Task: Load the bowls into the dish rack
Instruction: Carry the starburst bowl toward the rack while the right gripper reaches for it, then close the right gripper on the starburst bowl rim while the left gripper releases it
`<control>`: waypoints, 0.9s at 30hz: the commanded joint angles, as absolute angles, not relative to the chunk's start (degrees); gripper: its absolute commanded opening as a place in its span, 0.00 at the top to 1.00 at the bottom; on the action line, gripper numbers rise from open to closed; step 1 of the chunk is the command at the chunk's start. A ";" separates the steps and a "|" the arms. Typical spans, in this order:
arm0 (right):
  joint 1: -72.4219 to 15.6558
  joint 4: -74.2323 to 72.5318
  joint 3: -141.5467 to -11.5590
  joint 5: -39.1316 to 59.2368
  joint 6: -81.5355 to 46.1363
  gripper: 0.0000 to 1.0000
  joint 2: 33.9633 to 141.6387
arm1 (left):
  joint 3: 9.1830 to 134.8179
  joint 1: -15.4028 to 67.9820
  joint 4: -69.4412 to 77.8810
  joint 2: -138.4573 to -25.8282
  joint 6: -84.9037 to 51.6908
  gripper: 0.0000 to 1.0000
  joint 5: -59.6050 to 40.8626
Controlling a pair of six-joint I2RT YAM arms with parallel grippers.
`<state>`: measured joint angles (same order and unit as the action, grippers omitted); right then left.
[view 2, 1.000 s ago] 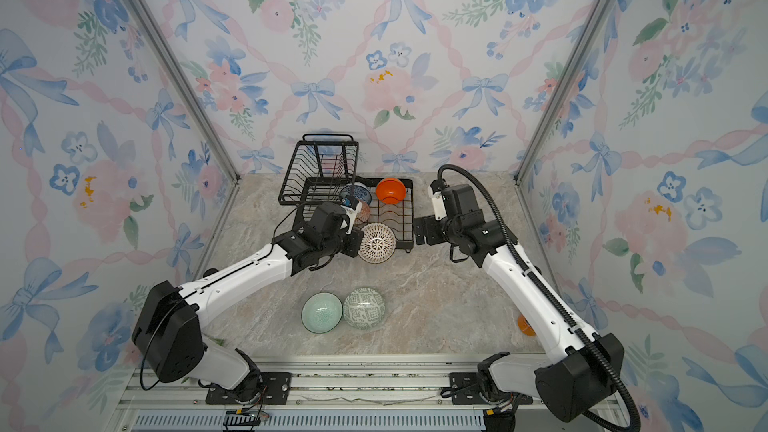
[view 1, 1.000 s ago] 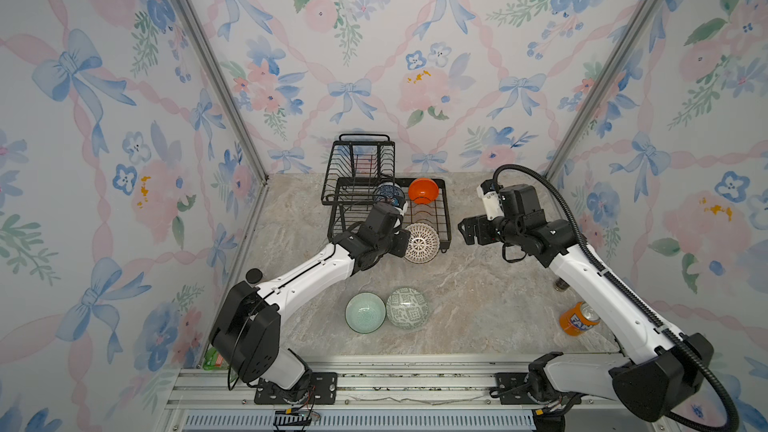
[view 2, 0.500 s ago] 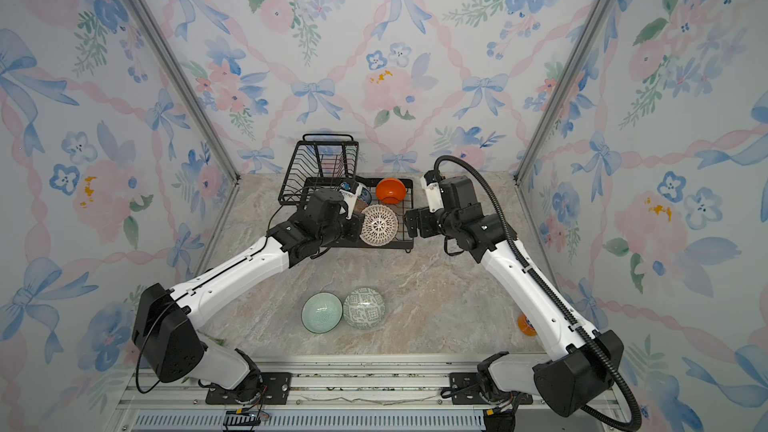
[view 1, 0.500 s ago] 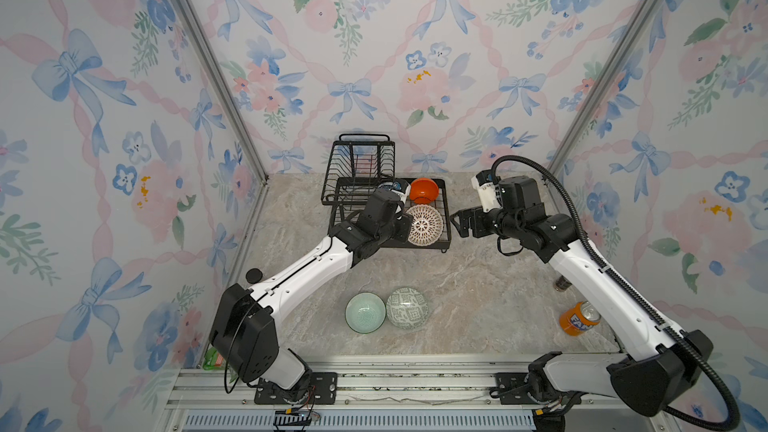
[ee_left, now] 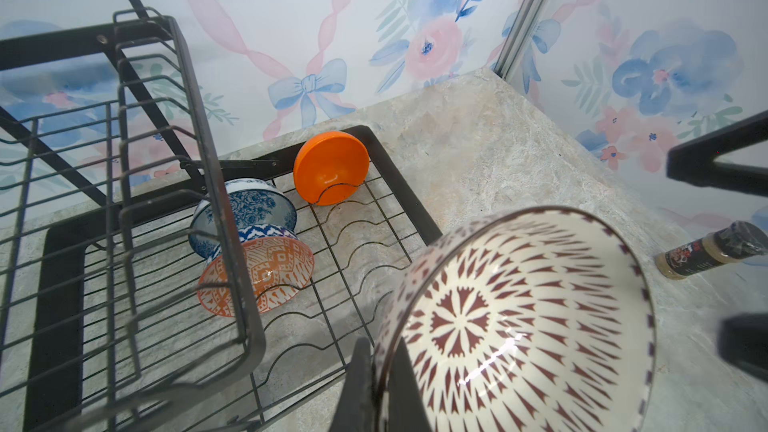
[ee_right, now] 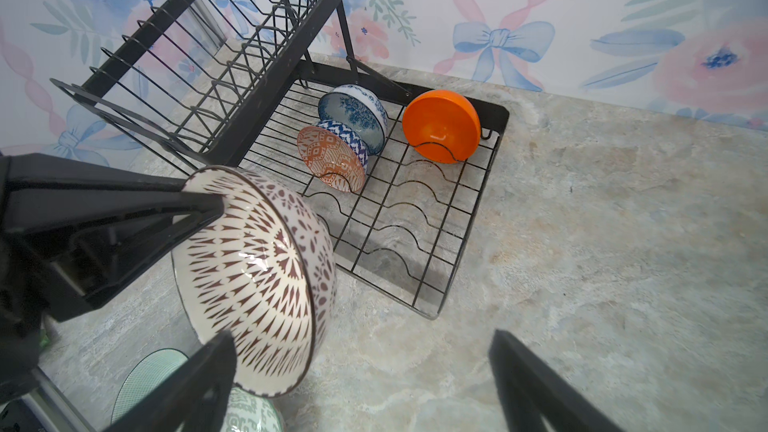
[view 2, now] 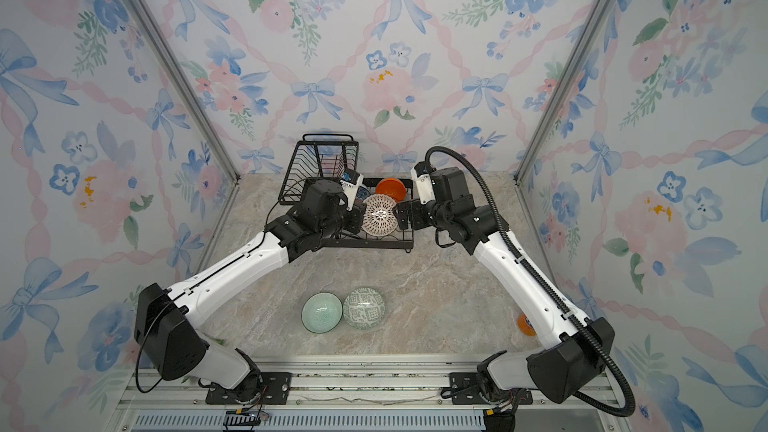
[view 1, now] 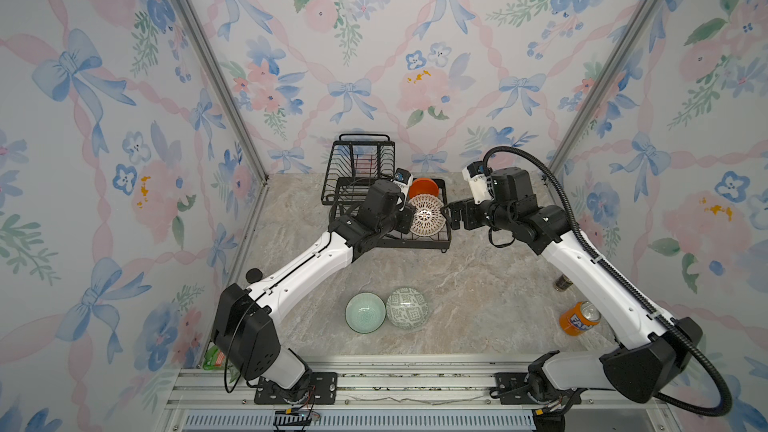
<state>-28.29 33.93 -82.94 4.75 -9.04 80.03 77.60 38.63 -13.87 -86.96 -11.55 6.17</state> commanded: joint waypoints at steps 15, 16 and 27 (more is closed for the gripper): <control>-29.71 30.94 -87.01 6.25 -11.08 0.35 84.68 | 82.33 39.99 -11.69 -87.27 -10.20 1.00 5.77; -29.71 30.94 -87.04 6.34 -11.22 0.40 84.79 | 82.35 40.03 -11.67 -87.25 -10.15 1.00 5.84; -30.00 31.12 -86.97 6.33 -11.41 0.66 85.34 | 82.35 40.60 -11.54 -86.92 -10.11 1.00 6.25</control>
<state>-29.41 31.83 -85.43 5.85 -11.22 84.73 80.07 40.18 -13.87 -87.20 -10.61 6.17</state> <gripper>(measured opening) 0.346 0.049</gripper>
